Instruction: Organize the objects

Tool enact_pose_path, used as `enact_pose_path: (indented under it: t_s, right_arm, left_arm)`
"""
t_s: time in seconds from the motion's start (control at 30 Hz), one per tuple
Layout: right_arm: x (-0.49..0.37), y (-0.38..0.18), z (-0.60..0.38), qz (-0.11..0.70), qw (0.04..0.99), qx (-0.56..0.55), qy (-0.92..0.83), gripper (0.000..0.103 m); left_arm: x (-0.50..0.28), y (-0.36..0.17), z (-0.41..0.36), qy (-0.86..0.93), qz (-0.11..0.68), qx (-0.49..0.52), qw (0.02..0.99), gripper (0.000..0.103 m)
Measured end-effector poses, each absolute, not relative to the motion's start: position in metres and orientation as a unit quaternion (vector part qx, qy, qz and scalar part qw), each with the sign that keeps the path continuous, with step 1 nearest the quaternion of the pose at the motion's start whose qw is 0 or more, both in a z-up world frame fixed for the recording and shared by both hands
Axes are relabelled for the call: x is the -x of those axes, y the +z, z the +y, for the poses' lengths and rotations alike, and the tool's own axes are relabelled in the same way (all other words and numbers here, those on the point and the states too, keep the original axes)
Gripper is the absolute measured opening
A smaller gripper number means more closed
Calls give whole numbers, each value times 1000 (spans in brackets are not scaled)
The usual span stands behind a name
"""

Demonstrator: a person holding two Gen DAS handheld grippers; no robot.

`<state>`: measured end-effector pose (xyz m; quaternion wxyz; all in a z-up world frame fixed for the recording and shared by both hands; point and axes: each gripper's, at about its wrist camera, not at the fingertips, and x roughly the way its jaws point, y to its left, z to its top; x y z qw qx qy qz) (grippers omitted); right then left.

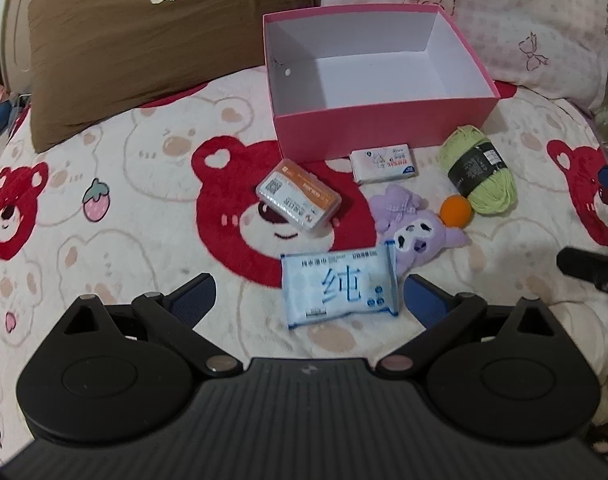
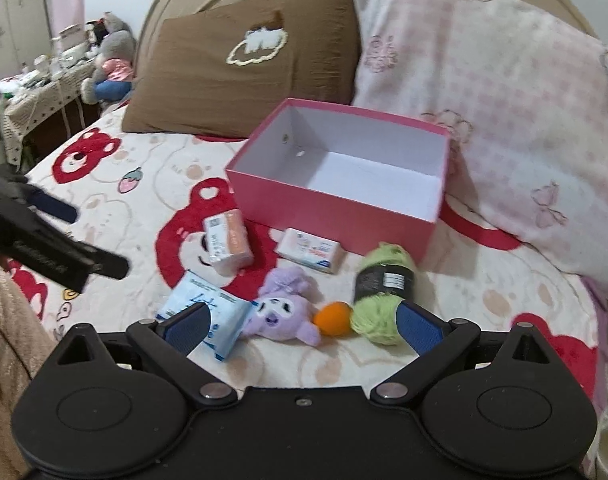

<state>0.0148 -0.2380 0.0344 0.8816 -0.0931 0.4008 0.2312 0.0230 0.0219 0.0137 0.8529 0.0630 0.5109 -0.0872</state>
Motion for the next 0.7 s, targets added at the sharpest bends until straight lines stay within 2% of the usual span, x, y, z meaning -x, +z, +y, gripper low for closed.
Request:
enact_pose_path:
  t_s: [0.17,0.33,0.57,0.7]
  right_arm:
    - [-30,25,-217,409,869,120,253,100]
    - [-49,7,-198,438,846,99,285,99]
    - [-62,-34,-166,485,808,85,324,91]
    - [-68,-61,-154,513,792,60,325,90]
  left_arm:
    - [-46,-6,21,-113,509,-56,851,101]
    - [-64,-27,22,-124,504,-56,853,100]
    - [-80,-59,40,-138,528,-6,838,100]
    - [-83,-79,50,-115,547,-9,829,96]
